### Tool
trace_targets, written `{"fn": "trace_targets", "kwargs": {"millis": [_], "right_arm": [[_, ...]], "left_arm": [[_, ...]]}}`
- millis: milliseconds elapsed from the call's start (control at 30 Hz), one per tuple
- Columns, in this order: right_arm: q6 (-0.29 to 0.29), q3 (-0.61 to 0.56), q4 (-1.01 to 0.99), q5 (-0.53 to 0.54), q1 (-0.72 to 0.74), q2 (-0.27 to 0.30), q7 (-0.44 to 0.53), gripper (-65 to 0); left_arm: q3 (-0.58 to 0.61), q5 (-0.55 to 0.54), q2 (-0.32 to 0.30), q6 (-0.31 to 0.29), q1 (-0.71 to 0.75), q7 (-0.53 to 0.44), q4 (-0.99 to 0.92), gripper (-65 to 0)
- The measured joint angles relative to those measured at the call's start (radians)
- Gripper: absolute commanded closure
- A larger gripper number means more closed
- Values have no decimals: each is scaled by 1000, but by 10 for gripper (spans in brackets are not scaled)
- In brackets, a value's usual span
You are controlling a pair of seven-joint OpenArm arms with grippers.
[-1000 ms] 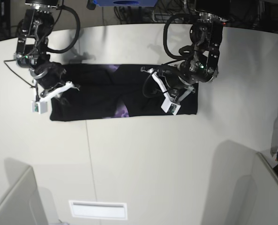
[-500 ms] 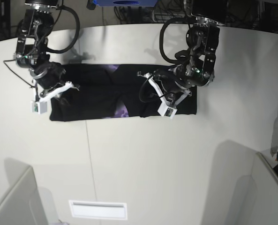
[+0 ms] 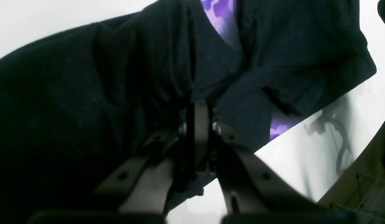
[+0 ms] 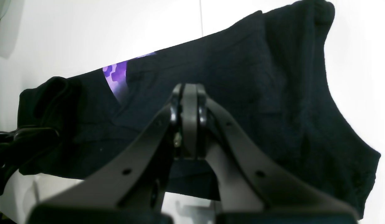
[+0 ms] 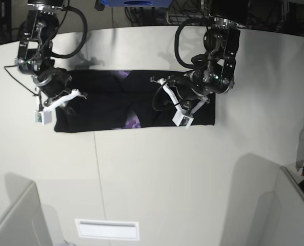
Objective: Fold the T-shirt properly
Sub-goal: 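Grasp the strip end with the left gripper and fold it toward the right gripper, then release the left gripper and press the folded strip flat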
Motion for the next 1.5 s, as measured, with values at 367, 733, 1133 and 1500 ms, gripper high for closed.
{"fn": "trace_targets", "kwargs": {"millis": [367,733,1133,1500], "right_arm": [[0,0,0,0,0,0,0,0],[0,82,-1,8,20,-39,-10,0],[5,232,-195,4,196,73,-266,-372],[208,233,-449,-4,290,143,-363,-374]], "left_arm": [[0,0,0,0,0,0,0,-105],[-23,-12,31,-15,26,7,101,-518],[-669,-15,-86,-218,196,3,137,0],[-831,11,-170,-297,220,-87,-108,0]]}}
